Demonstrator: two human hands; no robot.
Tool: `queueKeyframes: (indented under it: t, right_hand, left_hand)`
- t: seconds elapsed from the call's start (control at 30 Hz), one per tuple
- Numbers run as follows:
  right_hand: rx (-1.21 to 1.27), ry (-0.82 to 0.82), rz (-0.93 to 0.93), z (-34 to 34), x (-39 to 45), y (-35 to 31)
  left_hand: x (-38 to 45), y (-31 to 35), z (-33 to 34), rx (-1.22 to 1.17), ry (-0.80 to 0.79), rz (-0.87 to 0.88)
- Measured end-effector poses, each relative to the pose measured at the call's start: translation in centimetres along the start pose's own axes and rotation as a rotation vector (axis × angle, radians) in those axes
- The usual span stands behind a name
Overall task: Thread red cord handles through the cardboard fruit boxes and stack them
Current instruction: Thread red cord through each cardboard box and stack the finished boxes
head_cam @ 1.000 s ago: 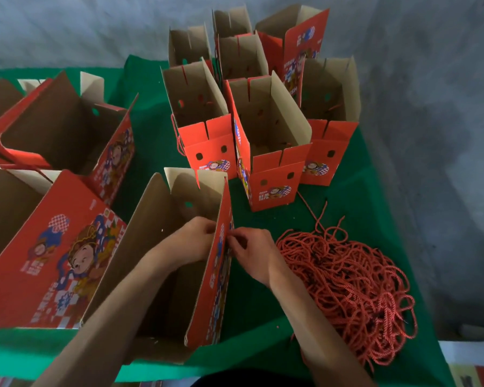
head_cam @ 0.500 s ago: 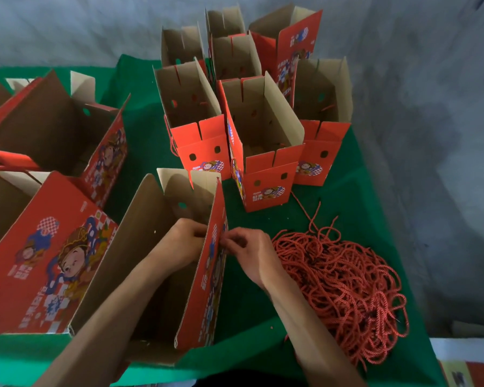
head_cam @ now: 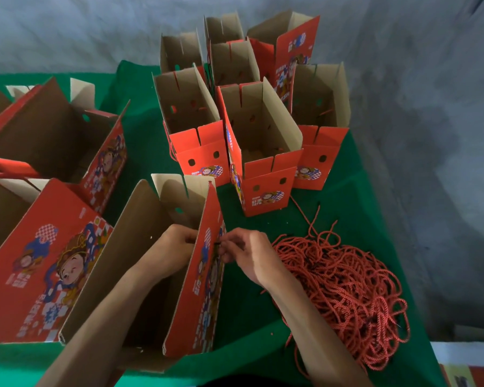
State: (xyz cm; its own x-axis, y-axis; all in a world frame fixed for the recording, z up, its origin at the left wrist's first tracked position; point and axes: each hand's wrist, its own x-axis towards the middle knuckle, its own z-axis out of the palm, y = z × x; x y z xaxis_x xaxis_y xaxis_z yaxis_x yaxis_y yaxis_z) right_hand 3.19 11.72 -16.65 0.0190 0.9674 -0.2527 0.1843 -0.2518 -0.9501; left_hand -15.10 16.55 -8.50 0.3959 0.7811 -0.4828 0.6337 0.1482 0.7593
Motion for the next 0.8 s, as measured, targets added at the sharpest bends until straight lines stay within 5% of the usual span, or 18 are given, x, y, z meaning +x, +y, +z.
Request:
queueKeyframes:
  t: [0.4, 0.8]
  right_hand:
    - [0.135, 0.021, 0.048, -0.2, -0.7, -0.8]
    - [-0.157, 0.055, -0.006, -0.5, -0.1, -0.3]
  left_hand:
    - [0.3, -0.3, 0.3, 0.008, 0.005, 0.062]
    - [0.8, -0.4, 1.7, 0.013, 0.08, 0.169]
